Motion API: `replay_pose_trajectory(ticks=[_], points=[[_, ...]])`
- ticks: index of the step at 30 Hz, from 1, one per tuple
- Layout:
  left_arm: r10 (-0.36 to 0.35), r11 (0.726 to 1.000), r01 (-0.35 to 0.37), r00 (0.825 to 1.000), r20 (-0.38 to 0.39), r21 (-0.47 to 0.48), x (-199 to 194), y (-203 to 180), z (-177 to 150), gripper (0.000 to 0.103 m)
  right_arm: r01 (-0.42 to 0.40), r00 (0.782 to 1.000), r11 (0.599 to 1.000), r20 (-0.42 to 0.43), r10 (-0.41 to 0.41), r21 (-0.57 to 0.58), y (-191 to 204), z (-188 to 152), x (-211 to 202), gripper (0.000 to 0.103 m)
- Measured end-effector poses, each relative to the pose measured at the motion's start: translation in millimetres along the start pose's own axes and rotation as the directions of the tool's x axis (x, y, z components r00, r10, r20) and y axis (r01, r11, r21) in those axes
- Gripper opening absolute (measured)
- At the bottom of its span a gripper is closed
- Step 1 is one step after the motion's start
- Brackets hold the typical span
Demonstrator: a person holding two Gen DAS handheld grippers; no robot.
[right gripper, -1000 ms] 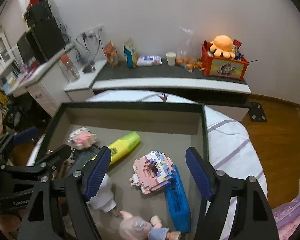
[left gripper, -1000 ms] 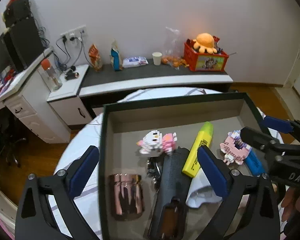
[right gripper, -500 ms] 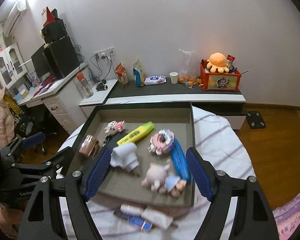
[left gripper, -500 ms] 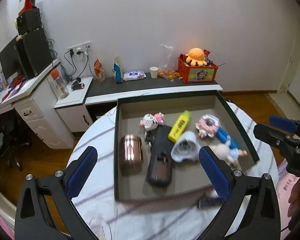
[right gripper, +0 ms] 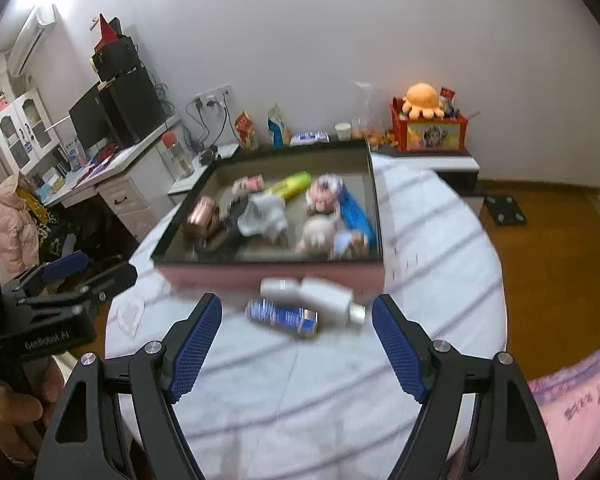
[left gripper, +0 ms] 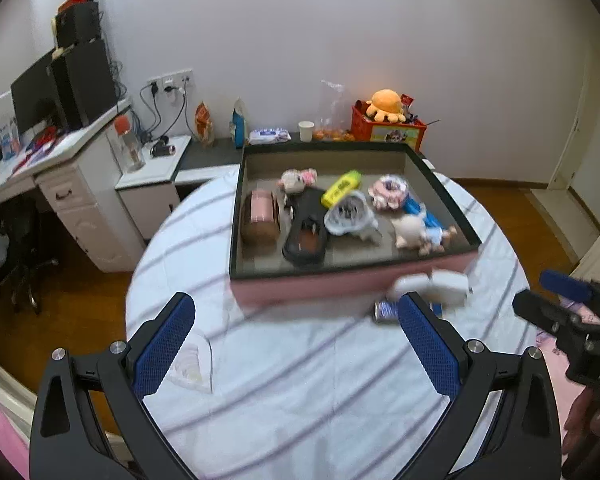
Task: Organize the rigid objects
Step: 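Grasp the blue-and-gold box on the quilt with the left tool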
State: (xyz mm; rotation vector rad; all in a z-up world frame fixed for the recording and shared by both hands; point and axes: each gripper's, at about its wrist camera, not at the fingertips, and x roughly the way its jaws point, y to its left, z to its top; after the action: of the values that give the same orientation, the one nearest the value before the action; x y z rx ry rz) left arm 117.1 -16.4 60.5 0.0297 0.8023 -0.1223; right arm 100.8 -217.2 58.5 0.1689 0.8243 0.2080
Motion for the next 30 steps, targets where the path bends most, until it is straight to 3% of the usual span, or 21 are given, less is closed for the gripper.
replay_pose_trajectory(ticks=[5,11,19,30], points=[[-0.009,0.999,0.008,0.999,-0.041,-0.037,1.1,-1.7,-32.4,0.103,0.008,0.998,1.000,-0.057,-0.007,0.020,-4.2,-35.7,-0.3,0.079],[-0.014,0.999,0.010,0.997,-0.078,-0.053,0.8,-4.2,-54.6,0.103,0.006,0.997,1.000,-0.073,-0.004,0.019,-3.2,-47.9,-0.1,0.079],[-0.023,0.998,0.019,0.996,-0.081,-0.053,3.5,-6.9,-56.4,0.103,0.010,0.998,1.000,-0.069,-0.010,0.005,1.1,-46.2,2.4,0.079],[-0.054,0.998,0.050,0.991,-0.125,-0.036,44.8,-36.0,-50.3,0.103,0.061,0.994,0.998,-0.092,-0.057,0.033,-19.9,-37.6,17.7,0.079]])
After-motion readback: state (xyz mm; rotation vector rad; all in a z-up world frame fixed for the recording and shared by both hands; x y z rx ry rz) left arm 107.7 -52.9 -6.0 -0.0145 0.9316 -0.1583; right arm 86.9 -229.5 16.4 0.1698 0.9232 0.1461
